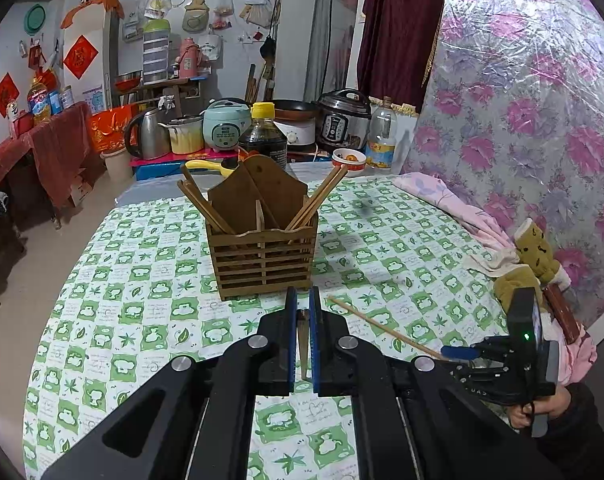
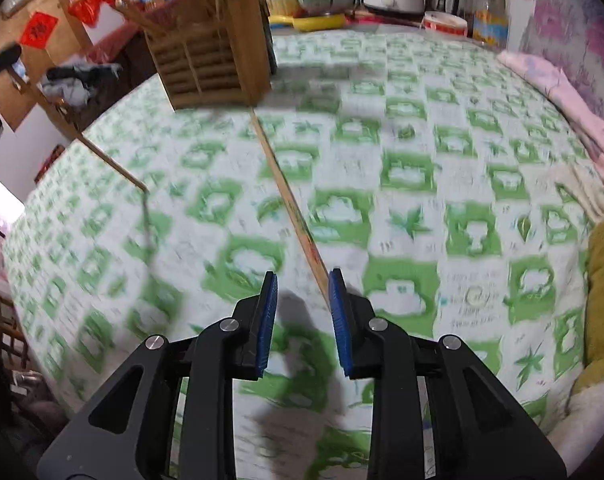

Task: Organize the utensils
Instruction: 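Lift the left tool's chopstick over the holder while the right tool carries its chopstick there, then insert the chopstick into the holder and open the left tool while the right tool releases its own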

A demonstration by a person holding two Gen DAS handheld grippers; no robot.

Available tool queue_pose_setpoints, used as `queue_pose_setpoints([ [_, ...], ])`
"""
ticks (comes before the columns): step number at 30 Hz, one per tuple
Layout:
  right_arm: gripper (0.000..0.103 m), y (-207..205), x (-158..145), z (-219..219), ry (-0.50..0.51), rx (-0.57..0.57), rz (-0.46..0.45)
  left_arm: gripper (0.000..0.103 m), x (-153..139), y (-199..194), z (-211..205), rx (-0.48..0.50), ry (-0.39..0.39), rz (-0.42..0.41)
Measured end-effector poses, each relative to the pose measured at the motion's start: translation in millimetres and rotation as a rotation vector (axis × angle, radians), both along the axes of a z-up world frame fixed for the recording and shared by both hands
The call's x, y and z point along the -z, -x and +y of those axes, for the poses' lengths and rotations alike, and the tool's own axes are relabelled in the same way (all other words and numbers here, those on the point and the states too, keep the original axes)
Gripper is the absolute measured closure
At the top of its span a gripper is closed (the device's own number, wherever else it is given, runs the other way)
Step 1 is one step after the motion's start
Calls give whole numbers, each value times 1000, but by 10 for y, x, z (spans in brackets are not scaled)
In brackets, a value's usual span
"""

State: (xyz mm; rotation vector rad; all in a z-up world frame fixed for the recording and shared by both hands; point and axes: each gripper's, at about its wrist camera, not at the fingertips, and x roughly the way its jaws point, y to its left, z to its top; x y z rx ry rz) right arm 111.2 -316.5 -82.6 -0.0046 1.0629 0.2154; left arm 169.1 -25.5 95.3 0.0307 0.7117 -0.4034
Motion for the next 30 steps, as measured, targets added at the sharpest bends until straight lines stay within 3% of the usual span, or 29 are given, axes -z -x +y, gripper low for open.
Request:
queue_pose_setpoints([
  [1, 79, 18, 9, -30, -16, 10, -9, 97, 12, -8, 4, -1, 0, 3],
  [2, 95, 28, 19, -52, -39, 9, -6, 97, 25, -15, 5, -1, -1, 5],
  [4, 97, 67, -25, -65, -46, 15, -28, 97, 41, -20, 11, -3, -1, 8],
  [8, 97, 138, -291, -53, -38, 20, -110, 97, 51, -26, 14, -4, 0, 10],
  [14, 97, 238, -927, -78, -35, 28, -278, 97, 48, -34, 16, -3, -1, 8],
  [20, 97, 152, -1519, -59, -104, 26, -432, 97, 50, -115, 7, -9, 5, 9],
  [26, 96, -25, -1463, 140, -111, 6, -435, 97, 109, -191, -4, -12, 13, 23],
  [30, 97, -93, -1519, 237, -128, -3, -435, 97, -8, -269, 2, -13, 19, 10],
])
